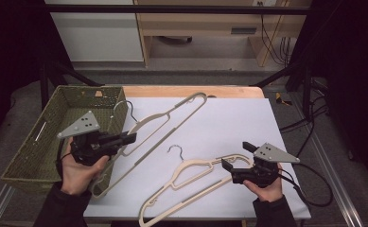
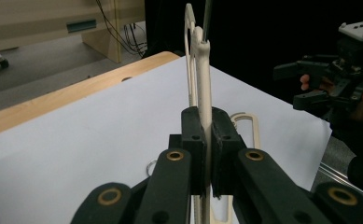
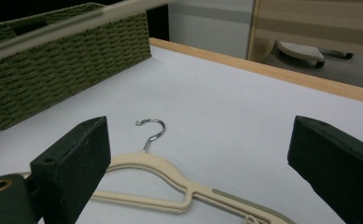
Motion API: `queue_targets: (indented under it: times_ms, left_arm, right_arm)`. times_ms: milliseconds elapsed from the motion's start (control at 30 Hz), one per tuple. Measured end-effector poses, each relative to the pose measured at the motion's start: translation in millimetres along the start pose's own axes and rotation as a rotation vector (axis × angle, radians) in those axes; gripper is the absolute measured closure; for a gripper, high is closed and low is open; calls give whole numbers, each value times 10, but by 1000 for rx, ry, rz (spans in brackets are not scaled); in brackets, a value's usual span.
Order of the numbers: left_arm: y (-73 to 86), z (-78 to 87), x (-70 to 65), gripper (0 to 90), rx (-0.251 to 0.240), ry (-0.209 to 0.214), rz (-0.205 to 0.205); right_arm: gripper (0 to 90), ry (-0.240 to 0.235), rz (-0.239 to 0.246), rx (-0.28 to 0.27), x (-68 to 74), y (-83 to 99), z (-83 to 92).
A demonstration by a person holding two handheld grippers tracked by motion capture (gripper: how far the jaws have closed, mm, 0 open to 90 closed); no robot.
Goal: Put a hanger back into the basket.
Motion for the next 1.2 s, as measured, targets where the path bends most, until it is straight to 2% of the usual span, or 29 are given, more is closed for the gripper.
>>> queue_targets:
  times_ms: [167, 300, 600, 667, 800, 1200]
  left_arm:
    - [-106, 117, 183, 861, 3, -18, -19]
    - [-169, 216, 393, 861, -4, -36, -30]
    - [-226, 413, 736, 861, 5, -94, -69]
    - [-205, 455, 816, 861, 21, -105, -81]
    - [-131, 523, 984, 861, 36, -126, -76]
    - [154, 729, 1457, 861, 86, -251, -72]
  right_arm:
    - [64, 19, -12, 1, -66, 14, 18]
    - [63, 28, -19, 3, -101, 24, 29]
    - [61, 38, -9, 18, -109, 35, 13]
    - [61, 38, -10, 16, -111, 34, 16]
    - [59, 39, -8, 17, -114, 32, 18]
    - [57, 39, -4, 24, -107, 41, 0]
Point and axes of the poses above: each handheld gripper's, and its own axes: z roughly backward along the jaws, y roughly out of its underside, x roughly to its left, the point moved 3 cm from there along -z, roughly forward along the jaws, and after that the axes turned 2 degrees about -z, right-handed, at the moved point
